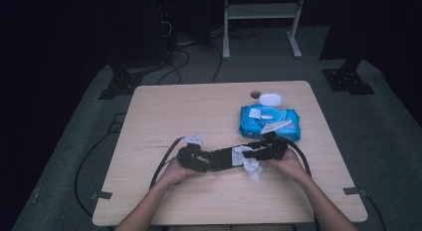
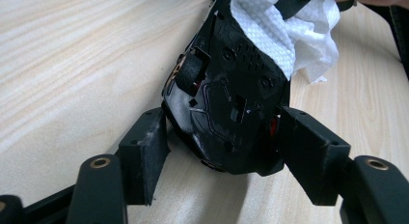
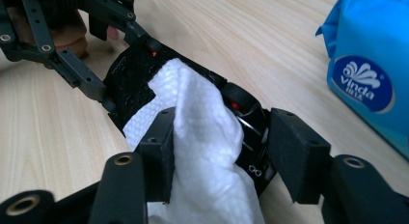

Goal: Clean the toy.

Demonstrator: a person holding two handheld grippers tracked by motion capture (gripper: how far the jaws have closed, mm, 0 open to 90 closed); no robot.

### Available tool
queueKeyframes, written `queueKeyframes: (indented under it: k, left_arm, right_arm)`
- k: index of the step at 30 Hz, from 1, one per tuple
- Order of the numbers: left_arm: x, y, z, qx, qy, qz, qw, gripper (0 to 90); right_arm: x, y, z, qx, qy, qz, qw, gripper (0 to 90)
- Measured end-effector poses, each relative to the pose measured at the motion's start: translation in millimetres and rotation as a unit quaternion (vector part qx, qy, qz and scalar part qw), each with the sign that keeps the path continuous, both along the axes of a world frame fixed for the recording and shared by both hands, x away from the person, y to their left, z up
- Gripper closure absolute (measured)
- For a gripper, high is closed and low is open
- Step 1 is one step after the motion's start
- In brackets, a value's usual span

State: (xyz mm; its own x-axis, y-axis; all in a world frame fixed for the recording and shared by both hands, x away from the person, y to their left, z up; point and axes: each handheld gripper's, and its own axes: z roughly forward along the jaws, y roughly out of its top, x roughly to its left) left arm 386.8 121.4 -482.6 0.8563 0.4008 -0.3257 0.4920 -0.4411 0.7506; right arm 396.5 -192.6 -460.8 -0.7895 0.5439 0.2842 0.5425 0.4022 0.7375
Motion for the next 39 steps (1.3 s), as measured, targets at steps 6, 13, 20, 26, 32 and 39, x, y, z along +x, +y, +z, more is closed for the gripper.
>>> queueKeyframes:
  k: [6,13,20,26,32,39]
  left_arm:
    - [2.7,-1.2,1.0,0.001,0.009,-0.002,1.0000,32.8]
    - [6.4,-11.4,1.2,-0.002,0.019,-0.034,0.9992,30.7]
    - [-1.0,-11.9,1.9,0.000,-0.013,-0.032,0.9994,32.4]
    - [-14.0,-19.1,10.0,0.031,-0.093,-0.044,0.9942,32.5]
    - [-25.1,-23.4,13.6,0.056,-0.182,-0.065,0.9797,32.6]
    - [-34.0,-26.3,14.8,0.074,-0.245,-0.085,0.9630,32.7]
  right_arm:
    - [-3.1,0.5,-1.4,0.004,0.001,-0.010,0.9999,44.6]
    - [-11.3,9.9,-4.9,0.016,-0.014,-0.008,0.9997,44.8]
    - [-14.1,10.8,-3.3,0.008,-0.032,-0.005,0.9994,45.6]
    - [-16.8,9.9,0.8,-0.007,-0.043,0.012,0.9990,43.6]
    - [-16.0,5.8,4.0,-0.011,-0.051,0.030,0.9982,39.9]
    - [-14.0,6.0,5.5,-0.025,-0.052,0.050,0.9971,34.0]
